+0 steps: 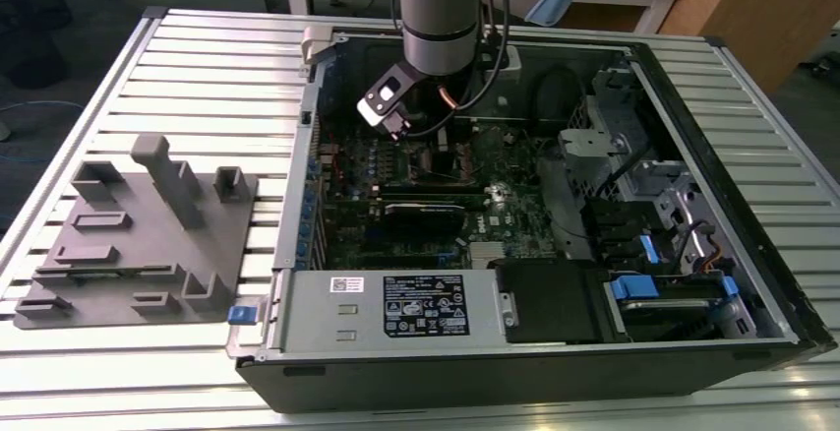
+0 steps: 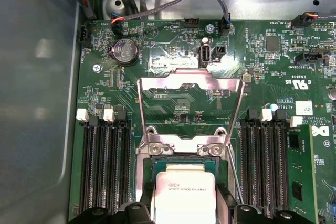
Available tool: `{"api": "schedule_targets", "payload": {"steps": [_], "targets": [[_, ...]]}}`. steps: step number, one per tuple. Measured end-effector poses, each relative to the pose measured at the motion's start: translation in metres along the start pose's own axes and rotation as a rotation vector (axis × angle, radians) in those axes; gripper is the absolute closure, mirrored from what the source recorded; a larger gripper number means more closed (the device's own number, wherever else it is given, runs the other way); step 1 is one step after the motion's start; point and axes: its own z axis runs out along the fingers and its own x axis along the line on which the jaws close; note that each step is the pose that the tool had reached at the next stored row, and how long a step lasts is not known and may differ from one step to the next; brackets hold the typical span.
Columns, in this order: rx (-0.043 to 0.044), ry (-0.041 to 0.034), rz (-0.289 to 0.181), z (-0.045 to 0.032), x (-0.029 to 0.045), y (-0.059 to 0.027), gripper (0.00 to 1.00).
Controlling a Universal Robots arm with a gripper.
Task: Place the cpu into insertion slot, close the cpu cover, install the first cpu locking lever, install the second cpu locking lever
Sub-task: 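Place the cpu into insertion slot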
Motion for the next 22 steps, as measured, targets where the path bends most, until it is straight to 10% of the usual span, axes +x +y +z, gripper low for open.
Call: {"api": "schedule_targets", "payload": {"steps": [22], "targets": [[-0.0143,-0.0003,0.0,0.0012,-0.0001,-0.0035,0.46]]}}
